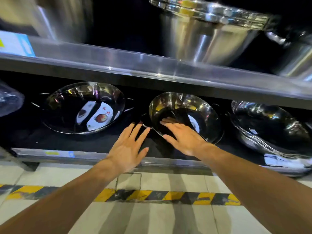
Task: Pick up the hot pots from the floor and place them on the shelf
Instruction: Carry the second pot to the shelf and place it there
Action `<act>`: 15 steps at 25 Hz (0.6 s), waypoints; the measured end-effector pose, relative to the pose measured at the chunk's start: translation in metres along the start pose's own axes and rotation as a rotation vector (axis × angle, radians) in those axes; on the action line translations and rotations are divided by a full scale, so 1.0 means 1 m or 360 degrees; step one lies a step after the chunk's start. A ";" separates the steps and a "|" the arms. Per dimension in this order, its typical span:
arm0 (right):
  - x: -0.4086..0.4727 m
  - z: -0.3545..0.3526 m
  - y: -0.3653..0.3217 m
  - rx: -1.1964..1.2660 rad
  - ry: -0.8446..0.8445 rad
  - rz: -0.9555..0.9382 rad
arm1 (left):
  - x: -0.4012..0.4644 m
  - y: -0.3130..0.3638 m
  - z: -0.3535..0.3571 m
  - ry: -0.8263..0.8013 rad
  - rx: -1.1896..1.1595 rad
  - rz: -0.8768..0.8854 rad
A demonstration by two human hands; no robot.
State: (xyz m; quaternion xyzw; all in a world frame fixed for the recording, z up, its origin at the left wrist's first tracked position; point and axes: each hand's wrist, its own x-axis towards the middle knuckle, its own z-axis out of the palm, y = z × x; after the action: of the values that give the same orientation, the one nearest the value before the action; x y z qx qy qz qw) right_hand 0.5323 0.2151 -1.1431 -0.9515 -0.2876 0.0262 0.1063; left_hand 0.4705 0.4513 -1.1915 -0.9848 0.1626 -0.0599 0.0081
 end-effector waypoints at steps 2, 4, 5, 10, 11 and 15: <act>-0.030 -0.008 0.049 -0.0127 0.0001 0.0258 | 0.010 0.035 0.011 -0.0037 0.0020 0.0187; -0.059 -0.008 0.088 -0.0242 -0.0117 0.0437 | 0.012 0.054 0.020 -0.0077 -0.0033 0.0329; -0.071 -0.007 0.102 -0.0282 -0.0177 0.0472 | 0.012 0.057 0.023 -0.0082 -0.0066 0.0361; -0.092 0.004 0.129 -0.0223 -0.0254 0.0431 | 0.019 0.043 0.029 -0.0041 0.0007 0.0339; -0.092 0.007 0.129 -0.0222 -0.0261 0.0403 | 0.023 0.042 0.028 -0.0038 0.0017 0.0272; -0.090 0.015 0.126 -0.0156 -0.0243 0.0336 | 0.040 0.042 0.032 -0.0073 0.0148 0.0056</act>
State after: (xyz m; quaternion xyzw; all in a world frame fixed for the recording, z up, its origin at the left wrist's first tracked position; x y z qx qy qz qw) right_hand 0.5235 0.0658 -1.1863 -0.9757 -0.1940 0.0956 0.0341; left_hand 0.4987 0.3981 -1.2205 -0.9815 0.1769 -0.0447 0.0585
